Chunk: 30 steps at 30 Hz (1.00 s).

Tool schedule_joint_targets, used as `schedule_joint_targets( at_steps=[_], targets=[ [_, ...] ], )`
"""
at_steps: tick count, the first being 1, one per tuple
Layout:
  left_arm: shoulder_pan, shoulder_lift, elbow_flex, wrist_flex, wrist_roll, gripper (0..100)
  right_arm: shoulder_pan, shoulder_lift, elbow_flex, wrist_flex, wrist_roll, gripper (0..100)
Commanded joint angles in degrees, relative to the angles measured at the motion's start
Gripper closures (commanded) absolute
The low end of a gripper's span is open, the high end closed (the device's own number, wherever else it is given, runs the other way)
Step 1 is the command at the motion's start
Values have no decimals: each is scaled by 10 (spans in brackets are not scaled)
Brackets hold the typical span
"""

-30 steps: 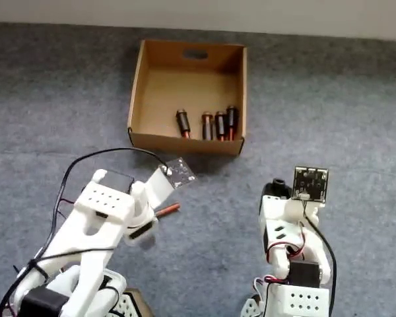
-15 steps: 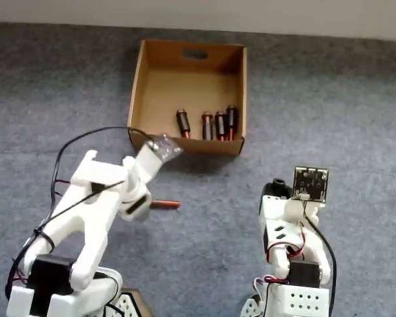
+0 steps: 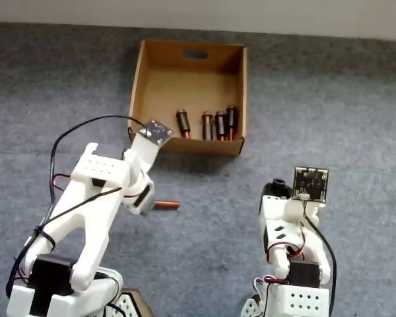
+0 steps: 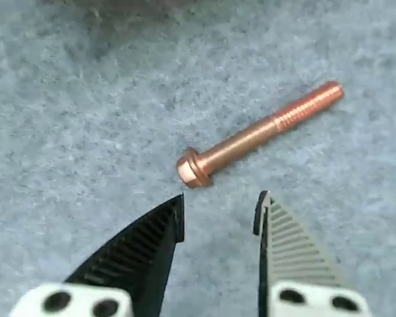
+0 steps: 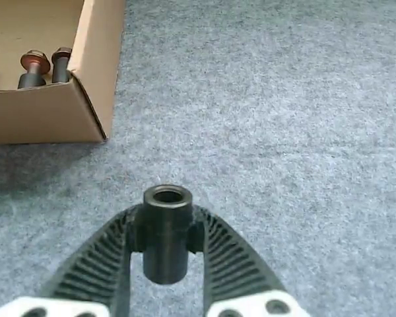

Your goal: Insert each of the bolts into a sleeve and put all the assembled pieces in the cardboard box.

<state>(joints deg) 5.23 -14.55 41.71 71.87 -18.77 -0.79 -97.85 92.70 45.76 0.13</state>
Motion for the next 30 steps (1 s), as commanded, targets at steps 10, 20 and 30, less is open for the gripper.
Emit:
schedule_joint_targets(
  at_steps=[10, 20, 30],
  targets=[
    [118, 0, -19, 26, -37, 814, 3, -8, -4, -4, -6, 993],
    [40, 0, 22, 25, -36, 812, 3, -8, -4, -4, -6, 993],
    [26, 0, 28, -12, -35, 812, 3, -8, -3, -4, -6, 993]
  ],
)
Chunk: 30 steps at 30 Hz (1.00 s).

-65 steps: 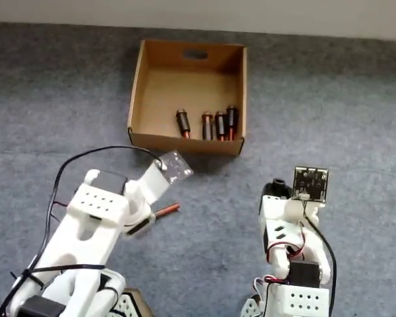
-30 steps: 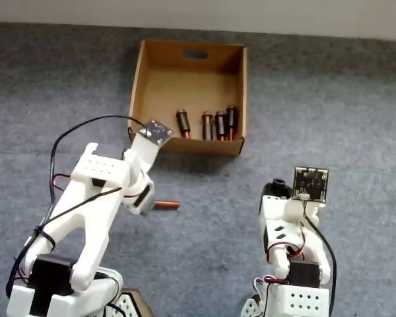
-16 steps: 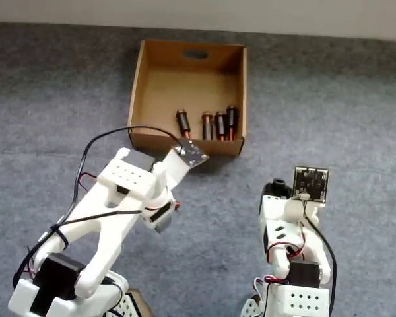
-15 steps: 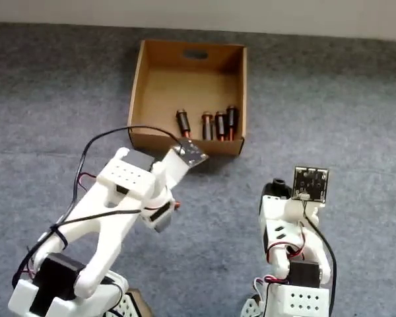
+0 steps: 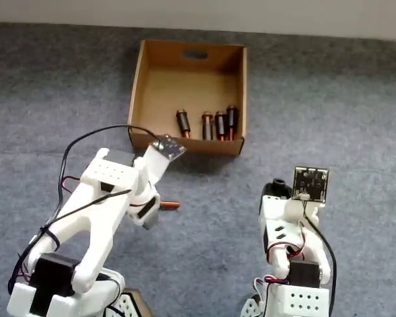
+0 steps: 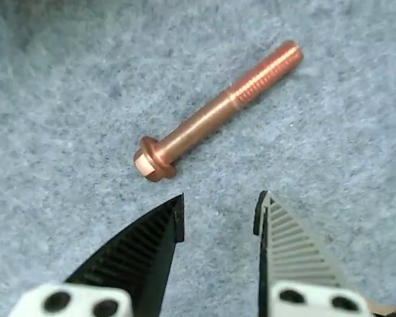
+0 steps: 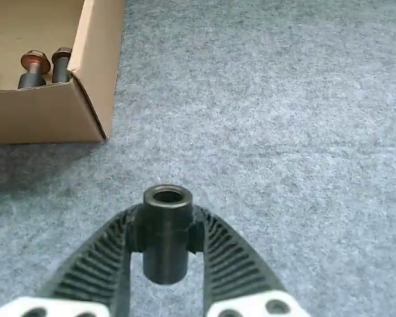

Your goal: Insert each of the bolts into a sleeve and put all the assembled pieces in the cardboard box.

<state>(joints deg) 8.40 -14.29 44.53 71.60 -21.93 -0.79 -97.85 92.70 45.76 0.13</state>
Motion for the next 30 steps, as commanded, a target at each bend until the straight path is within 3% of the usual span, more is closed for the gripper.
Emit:
schedule_joint_targets(
  at_steps=[1, 13, 19, 30],
  targets=[
    [-6, -2, 0, -10, -4, 812, 3, -8, -3, -4, -6, 993],
    [-6, 1, 0, -31, -4, 811, 3, -8, -3, -4, -6, 993],
    [-6, 92, -6, -62, -4, 811, 3, -8, -3, -4, -6, 993],
    [-9, 189, -140, -62, 48, 811, 3, -8, -3, -4, -6, 993]
  ],
)
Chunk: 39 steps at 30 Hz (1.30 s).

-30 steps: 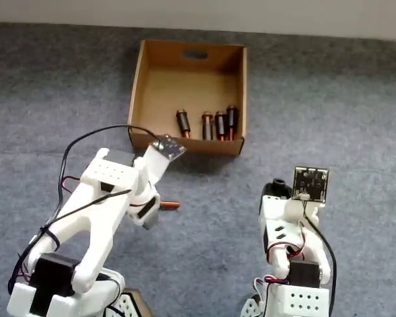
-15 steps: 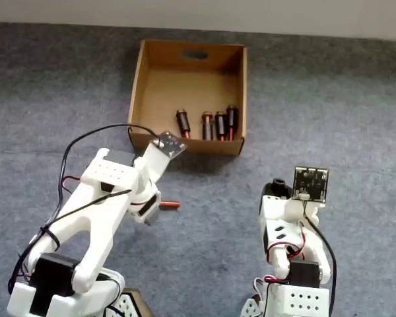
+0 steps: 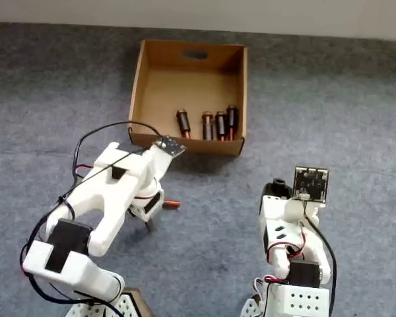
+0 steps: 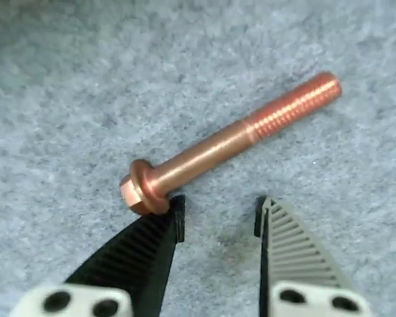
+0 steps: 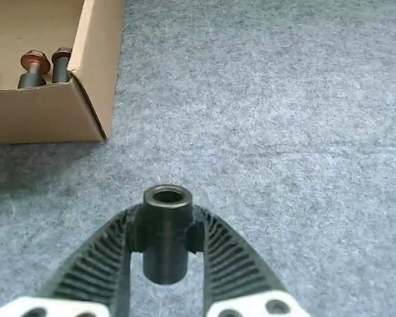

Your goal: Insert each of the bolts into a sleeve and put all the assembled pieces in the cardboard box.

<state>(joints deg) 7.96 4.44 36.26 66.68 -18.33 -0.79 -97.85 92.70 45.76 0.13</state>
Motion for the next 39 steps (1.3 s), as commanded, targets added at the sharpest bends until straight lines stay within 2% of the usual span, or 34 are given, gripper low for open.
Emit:
schedule_joint_targets(
  at_steps=[1, 9, 16, 19, 23, 31, 39],
  targets=[
    [-6, 2, -68, -12, 13, 811, 3, -8, -3, -4, -6, 993],
    [-5, 2, -107, -11, 13, 811, 3, -8, -3, -4, -6, 993],
    [-6, 1, -134, 76, 11, 811, 3, -8, -3, -4, -6, 993],
    [-5, 6, -136, 76, 11, 811, 3, -8, -3, -4, -6, 993],
    [-5, 7, -130, 20, 13, 811, 3, -8, -3, -4, -6, 993],
    [0, 8, -131, -52, 115, 811, 3, -8, -3, -4, -6, 993],
    [-1, 7, -130, -48, 178, 811, 3, -8, -3, -4, -6, 993]
  ],
)
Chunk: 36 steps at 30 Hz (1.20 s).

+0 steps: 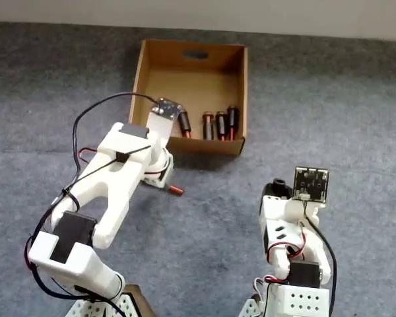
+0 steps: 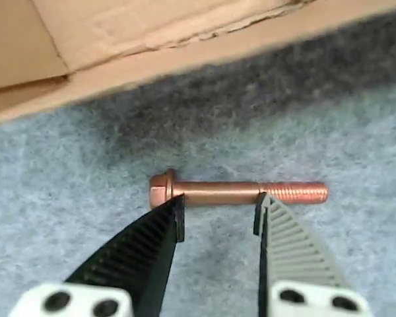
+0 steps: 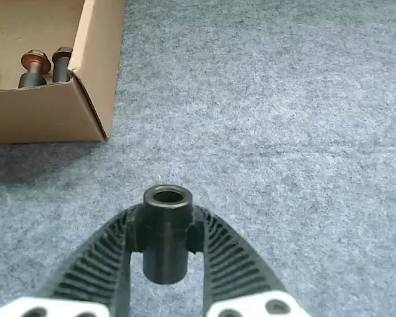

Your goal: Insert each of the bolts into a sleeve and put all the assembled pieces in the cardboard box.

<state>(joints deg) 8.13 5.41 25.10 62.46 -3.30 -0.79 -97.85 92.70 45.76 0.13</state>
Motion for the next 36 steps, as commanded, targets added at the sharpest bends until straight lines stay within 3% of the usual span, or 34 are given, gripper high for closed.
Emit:
schedule_joint_targets(
  at_steps=[1, 14, 22, 29, 36],
  targets=[
    [-3, -3, -18, 0, 40, 811, 3, -8, -3, -4, -6, 993],
    [69, -7, -24, 138, 220, 811, 3, -8, -3, -4, -5, 993],
    [53, -3, -20, 70, 224, 811, 3, -8, -3, -4, -5, 993],
    [47, -7, -18, 72, 225, 811, 3, -8, -3, -4, -5, 993],
    [46, -2, -19, 42, 301, 811, 3, -8, -3, -4, -5, 993]
  ],
)
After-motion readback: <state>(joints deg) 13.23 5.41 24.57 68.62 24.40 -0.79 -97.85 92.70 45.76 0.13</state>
